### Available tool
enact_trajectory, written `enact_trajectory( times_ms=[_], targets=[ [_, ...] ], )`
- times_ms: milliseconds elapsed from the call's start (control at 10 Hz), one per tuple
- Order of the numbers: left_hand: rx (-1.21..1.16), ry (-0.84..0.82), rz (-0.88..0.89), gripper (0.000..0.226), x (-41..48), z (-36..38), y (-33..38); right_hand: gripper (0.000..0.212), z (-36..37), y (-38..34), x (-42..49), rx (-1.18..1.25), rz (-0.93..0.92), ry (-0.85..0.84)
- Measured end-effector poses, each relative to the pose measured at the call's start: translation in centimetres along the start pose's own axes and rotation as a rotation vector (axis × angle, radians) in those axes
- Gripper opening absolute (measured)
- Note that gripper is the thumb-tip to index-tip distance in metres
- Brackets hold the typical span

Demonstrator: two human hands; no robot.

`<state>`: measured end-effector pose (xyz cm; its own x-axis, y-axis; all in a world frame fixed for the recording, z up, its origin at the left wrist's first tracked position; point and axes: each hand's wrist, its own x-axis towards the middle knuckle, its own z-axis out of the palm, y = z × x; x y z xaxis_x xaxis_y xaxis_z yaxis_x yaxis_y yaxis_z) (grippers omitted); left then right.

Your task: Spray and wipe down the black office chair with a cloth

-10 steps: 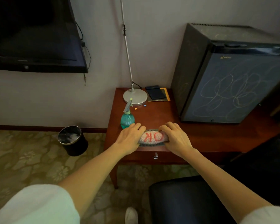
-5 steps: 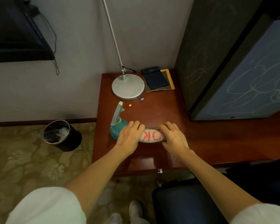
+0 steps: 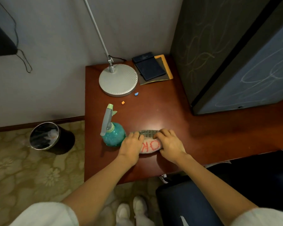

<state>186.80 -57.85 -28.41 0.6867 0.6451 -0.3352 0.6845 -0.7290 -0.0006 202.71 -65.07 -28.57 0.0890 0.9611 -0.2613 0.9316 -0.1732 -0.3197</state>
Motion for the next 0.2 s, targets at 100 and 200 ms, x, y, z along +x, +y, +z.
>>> enact_trajectory(
  times_ms=[100,200],
  targets=[
    [0.041,-0.135,-0.002,0.058,-0.1,-1.9,0.3,0.051,-1.9,-1.0,0.3,-0.036,0.057,-0.185],
    [-0.035,-0.153,0.036,0.051,-0.5,-5.4,0.4,0.054,-5.0,-2.0,0.9,-0.029,0.100,-0.274]
  ],
)
